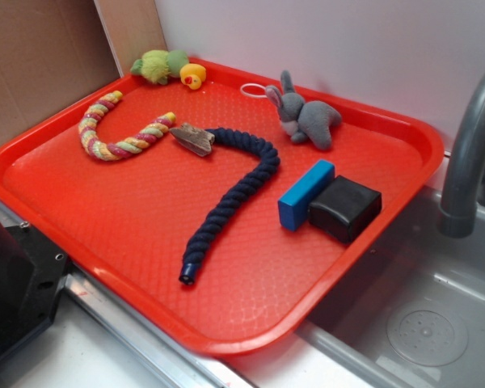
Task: Grab the multicolored rope.
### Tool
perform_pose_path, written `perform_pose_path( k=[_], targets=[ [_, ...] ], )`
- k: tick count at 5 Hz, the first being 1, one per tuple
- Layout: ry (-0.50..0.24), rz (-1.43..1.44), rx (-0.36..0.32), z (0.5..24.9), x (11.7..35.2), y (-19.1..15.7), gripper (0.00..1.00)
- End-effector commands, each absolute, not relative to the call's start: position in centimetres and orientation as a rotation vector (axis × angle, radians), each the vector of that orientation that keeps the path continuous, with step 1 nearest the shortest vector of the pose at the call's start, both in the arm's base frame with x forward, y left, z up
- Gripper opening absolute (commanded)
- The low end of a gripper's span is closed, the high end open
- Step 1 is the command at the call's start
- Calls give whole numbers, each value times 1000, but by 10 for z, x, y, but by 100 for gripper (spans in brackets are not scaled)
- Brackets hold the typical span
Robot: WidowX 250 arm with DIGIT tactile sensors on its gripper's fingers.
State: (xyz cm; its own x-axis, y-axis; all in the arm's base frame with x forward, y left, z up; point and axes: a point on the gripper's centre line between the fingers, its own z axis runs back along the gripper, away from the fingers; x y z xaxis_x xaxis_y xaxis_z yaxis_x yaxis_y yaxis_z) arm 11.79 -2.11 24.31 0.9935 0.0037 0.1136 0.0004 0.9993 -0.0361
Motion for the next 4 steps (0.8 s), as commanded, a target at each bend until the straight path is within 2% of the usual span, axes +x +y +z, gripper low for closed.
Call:
perform_pose_path(
  k=[1, 2, 3, 4],
  targets=[
    [-114, 2, -36, 243, 118, -21, 100],
    [-85, 248, 27, 194, 143, 14, 100],
    [-125, 385, -44, 161, 155, 35, 100],
    [-73, 135, -34, 128, 183, 62, 100]
  ],
)
